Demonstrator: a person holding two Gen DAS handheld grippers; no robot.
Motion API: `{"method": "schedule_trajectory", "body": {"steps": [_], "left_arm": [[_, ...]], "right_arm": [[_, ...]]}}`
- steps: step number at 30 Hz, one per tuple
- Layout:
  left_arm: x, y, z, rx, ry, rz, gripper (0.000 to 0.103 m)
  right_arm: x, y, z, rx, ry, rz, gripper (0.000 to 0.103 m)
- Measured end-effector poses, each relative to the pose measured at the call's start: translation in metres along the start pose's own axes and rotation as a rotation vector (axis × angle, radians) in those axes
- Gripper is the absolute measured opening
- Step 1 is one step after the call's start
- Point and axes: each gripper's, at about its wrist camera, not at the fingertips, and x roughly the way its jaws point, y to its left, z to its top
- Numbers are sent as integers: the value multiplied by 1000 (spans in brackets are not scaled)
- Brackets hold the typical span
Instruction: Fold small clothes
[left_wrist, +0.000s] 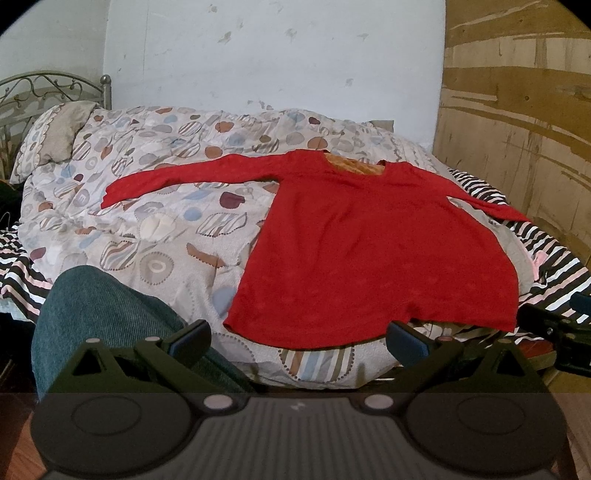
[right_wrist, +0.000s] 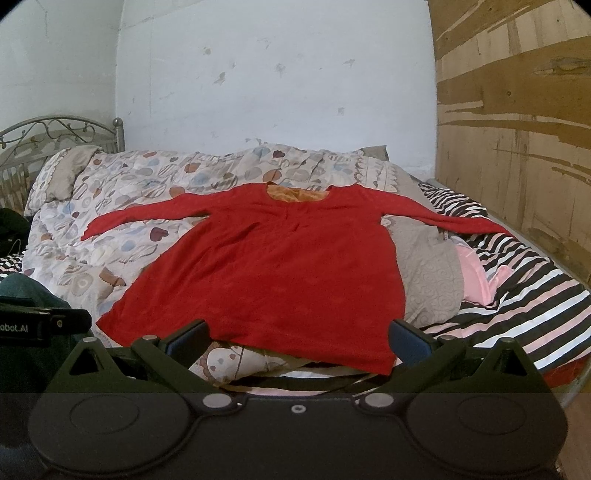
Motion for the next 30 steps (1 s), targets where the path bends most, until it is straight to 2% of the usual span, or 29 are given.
{"method": "schedule_trajectory", "body": {"steps": [30], "left_arm": [[-2, 5, -5, -1, 6, 2, 103]], "right_arm": [[0, -1, 1, 6, 5, -2, 103]]}}
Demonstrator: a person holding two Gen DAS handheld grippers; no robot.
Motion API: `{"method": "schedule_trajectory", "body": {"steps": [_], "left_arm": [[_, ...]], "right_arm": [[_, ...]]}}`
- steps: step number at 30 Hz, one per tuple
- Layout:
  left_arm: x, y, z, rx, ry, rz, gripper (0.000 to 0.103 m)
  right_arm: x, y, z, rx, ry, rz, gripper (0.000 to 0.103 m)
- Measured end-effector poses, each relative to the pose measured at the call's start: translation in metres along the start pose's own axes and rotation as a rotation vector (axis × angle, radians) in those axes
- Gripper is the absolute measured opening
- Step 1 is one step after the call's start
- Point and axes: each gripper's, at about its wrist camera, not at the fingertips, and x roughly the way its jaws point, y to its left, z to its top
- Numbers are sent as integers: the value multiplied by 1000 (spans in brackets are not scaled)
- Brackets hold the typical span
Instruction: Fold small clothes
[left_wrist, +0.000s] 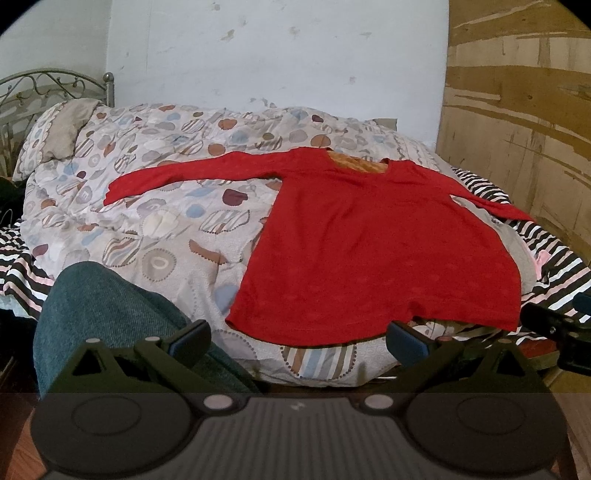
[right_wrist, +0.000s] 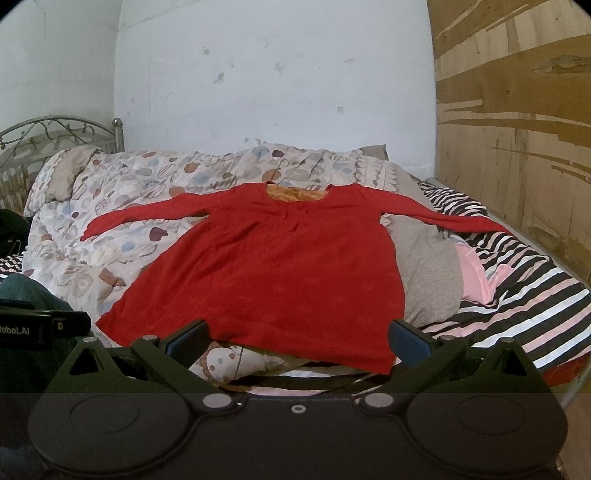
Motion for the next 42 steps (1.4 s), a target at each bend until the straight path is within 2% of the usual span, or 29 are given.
{"method": "schedule_trajectory", "body": {"steps": [9, 14, 18, 22, 32, 37, 42], "left_arm": [[7, 12, -16, 2, 11, 2, 103], [10, 6, -8, 7, 30, -5, 103], [14, 8, 3, -13, 40, -32, 103], [17, 9, 28, -21, 21, -60, 103], [48, -11, 114, 83, -67, -51, 103], [66, -17, 156, 165, -122, -8, 103], [91, -17, 197, 185, -162, 15, 103]], "right_arm": [[6, -5, -4, 32, 30, -7, 103], [11, -8, -7, 48, 47, -10, 103], [13, -12, -2, 80, 27, 9, 103], [19, -16, 17, 95, -3, 24, 103], [53, -30, 64, 153, -70, 55, 103], [82, -43, 83, 185, -60, 18, 103], [115, -54, 95, 230, -43, -21, 103]]}}
